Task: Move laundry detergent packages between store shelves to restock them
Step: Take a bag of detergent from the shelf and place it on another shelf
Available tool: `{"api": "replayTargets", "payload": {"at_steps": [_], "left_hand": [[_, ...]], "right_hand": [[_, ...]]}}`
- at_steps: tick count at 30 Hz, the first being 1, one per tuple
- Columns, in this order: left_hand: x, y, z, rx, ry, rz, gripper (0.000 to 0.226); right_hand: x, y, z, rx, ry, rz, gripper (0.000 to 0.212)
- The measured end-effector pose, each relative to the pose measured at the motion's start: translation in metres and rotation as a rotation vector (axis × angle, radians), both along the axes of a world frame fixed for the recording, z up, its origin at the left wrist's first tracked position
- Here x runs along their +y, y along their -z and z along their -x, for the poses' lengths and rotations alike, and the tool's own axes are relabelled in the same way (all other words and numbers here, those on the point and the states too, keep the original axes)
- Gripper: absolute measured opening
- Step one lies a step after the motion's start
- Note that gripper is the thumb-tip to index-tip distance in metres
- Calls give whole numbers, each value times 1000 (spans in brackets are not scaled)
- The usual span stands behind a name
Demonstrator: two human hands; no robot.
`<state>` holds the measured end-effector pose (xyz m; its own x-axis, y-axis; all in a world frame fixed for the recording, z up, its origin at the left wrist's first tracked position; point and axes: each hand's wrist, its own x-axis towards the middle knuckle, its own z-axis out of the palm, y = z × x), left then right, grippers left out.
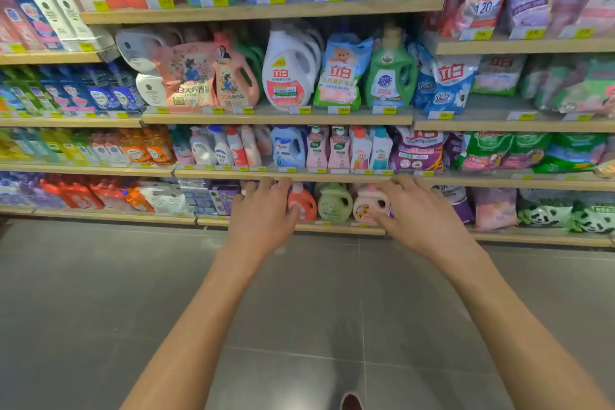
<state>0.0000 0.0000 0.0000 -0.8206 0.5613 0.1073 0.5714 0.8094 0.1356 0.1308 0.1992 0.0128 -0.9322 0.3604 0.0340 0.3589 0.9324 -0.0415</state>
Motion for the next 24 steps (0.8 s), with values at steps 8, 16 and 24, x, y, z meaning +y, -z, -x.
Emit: {"api": "replayTargets", "payload": {"at_steps": [8, 16, 24], "left_hand": [[63, -11, 60, -32, -5, -41, 49], [113, 1, 114, -266, 26, -154, 51], [158, 10, 177, -212, 32, -59, 51]], "right_hand": [[63, -8, 63, -7, 10, 36, 56], [119, -5, 115, -25, 60, 33, 58], [157, 4, 178, -57, 80, 62, 57]]}}
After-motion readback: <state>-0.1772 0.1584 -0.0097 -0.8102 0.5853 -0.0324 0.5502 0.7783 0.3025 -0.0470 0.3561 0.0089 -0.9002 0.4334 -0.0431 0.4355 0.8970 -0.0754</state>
